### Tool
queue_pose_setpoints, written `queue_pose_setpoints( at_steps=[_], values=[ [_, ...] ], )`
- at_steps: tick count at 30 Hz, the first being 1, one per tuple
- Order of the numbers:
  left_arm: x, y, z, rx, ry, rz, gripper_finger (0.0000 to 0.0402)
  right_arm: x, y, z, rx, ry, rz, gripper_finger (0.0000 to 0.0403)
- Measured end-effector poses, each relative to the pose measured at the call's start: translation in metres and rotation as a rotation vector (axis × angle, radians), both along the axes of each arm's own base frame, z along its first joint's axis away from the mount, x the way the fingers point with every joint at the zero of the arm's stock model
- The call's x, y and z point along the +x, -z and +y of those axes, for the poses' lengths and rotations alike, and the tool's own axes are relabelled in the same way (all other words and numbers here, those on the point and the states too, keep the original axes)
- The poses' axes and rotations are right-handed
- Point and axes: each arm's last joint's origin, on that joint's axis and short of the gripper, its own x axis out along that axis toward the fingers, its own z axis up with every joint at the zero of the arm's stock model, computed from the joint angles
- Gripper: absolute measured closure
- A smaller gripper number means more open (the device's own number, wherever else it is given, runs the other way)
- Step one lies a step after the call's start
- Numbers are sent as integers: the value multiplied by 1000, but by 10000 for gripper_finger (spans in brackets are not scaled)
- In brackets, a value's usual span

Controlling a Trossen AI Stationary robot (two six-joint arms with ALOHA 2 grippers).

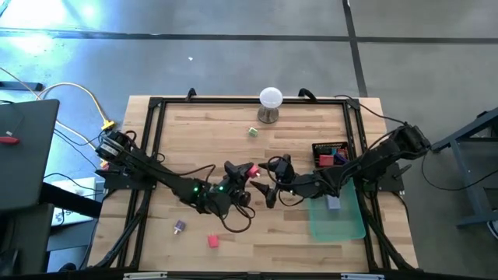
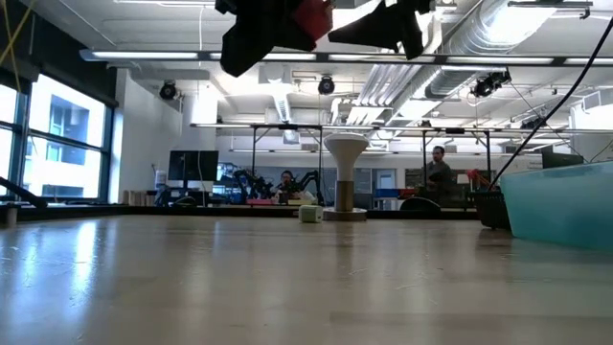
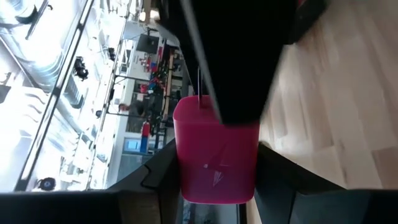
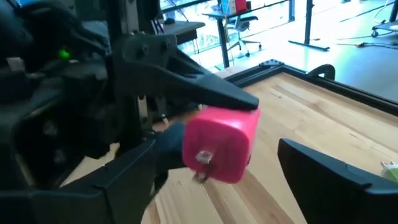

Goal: Pick & Place Office items
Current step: Put the pink charger adapter into the green bin

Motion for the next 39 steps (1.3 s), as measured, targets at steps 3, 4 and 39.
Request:
queue_pose_setpoints(
  at_steps=[3, 4, 39],
  values=[
    [3, 0, 4, -11, 19, -1, 256, 2, 0, -5, 8, -15, 2, 85],
    [3, 0, 6, -13, 15, -3, 256, 3, 0, -6, 11, -15, 1, 86],
    [10, -4, 19, -55, 12, -62, 253, 9, 2, -29, 34, 32, 16, 236]
  ],
)
